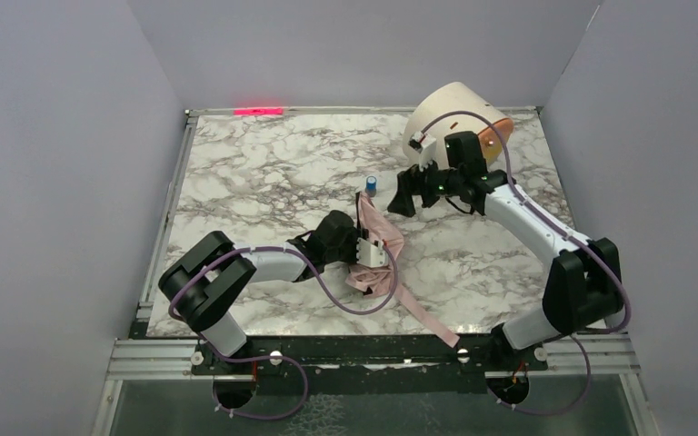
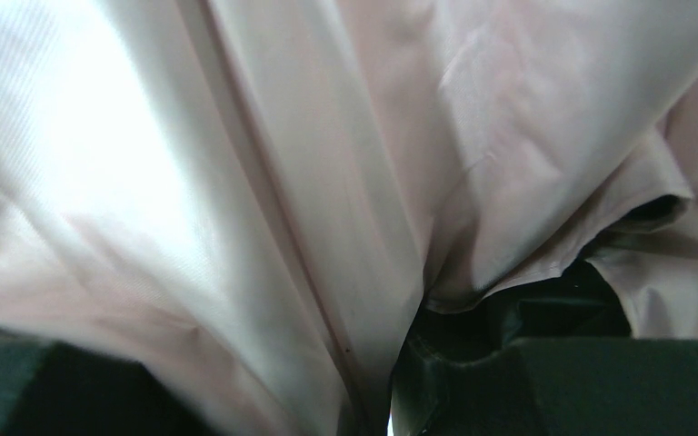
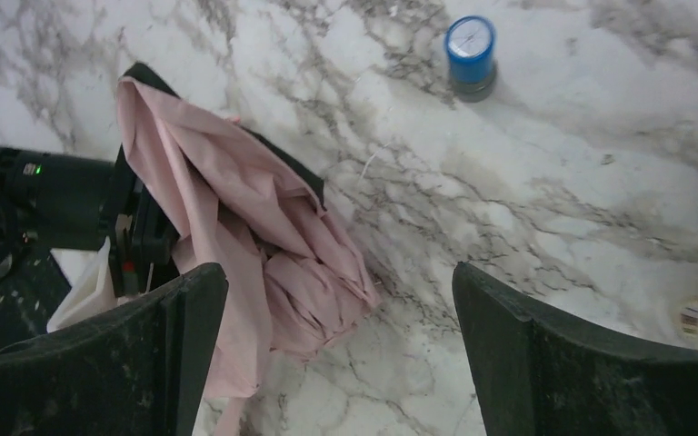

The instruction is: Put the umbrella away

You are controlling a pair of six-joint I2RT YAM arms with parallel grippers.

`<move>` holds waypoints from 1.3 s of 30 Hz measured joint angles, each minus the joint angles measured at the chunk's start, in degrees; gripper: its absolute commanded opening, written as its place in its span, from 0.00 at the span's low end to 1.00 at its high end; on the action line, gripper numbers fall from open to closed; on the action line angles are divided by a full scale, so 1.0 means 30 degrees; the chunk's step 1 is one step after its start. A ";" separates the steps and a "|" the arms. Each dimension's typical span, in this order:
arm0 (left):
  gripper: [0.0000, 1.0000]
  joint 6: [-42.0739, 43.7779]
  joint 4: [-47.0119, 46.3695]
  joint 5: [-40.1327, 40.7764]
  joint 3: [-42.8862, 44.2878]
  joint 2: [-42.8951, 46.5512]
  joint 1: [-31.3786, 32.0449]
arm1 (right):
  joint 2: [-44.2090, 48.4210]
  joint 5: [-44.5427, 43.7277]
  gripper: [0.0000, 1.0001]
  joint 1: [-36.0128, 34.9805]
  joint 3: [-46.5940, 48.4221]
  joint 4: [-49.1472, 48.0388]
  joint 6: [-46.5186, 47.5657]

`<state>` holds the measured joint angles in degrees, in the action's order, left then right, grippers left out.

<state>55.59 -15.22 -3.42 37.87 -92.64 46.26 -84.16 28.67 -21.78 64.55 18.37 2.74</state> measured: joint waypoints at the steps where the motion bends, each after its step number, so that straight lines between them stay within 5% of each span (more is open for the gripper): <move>1: 0.00 0.0015 0.0022 0.0000 0.0000 0.0022 0.0000 | -0.0444 0.0860 1.00 0.0117 0.0066 0.0321 0.0408; 9: 0.00 0.0357 0.0182 0.0000 -0.0117 0.0226 0.0080 | -0.3206 0.5581 1.00 0.0153 0.1814 0.3446 0.4124; 19: 0.00 0.0743 0.0255 -0.0058 -0.0124 0.0240 0.0087 | -0.6127 0.6987 1.00 0.0153 0.3024 0.6659 0.8080; 34: 0.00 0.0918 0.0641 -0.0175 -0.0204 0.0525 0.0087 | -0.7366 0.6171 0.93 -0.0998 0.1581 0.5530 1.0214; 39: 0.00 0.0794 0.0692 -0.0197 -0.0211 0.0576 0.0109 | -0.7905 0.5544 0.66 -0.1683 0.1122 0.5260 1.0149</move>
<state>57.98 -13.15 -4.01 37.23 -90.91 46.59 -107.87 45.30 -26.83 67.92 34.15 33.19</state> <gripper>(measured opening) 0.416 0.805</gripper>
